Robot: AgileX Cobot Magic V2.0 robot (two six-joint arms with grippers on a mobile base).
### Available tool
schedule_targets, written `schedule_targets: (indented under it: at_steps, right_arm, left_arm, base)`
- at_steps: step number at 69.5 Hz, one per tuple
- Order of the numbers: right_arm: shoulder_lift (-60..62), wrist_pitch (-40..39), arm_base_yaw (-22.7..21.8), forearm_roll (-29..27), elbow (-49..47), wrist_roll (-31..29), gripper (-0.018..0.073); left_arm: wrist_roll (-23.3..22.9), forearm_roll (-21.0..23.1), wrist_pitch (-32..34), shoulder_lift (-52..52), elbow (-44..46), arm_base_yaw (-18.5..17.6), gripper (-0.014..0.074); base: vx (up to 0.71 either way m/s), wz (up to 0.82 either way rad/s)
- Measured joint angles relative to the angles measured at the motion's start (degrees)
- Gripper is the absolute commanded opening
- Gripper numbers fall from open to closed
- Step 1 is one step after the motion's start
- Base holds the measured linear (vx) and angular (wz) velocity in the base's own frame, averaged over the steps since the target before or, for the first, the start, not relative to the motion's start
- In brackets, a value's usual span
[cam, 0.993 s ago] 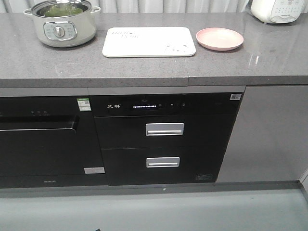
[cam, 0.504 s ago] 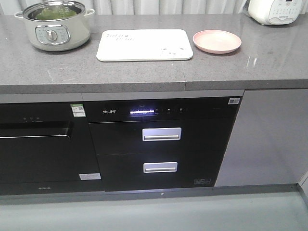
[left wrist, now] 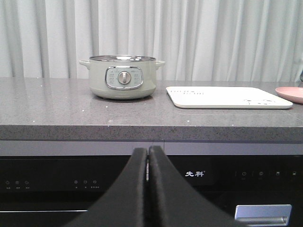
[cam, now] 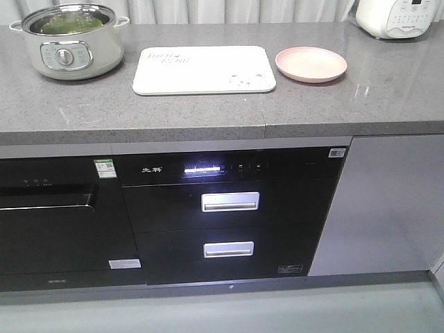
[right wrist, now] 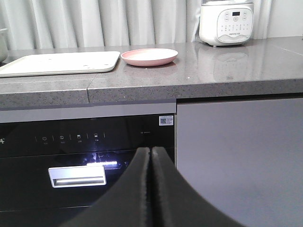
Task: Transfer vegetables to tray and serve
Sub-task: 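Continue driving closer until the pot, tray and plate are within reach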
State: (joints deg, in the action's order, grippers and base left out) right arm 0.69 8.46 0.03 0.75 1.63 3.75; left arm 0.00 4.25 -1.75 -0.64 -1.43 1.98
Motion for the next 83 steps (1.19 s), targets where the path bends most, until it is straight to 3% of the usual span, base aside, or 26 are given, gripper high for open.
schedule_targets:
  at_steps: [83]
  right_arm:
    - [0.00,0.00,0.00,0.00,0.00,0.00,-0.0003]
  left_arm:
    - [0.00,0.00,0.00,0.00,0.00,0.00,-0.0006]
  base:
    - [0.06,0.01]
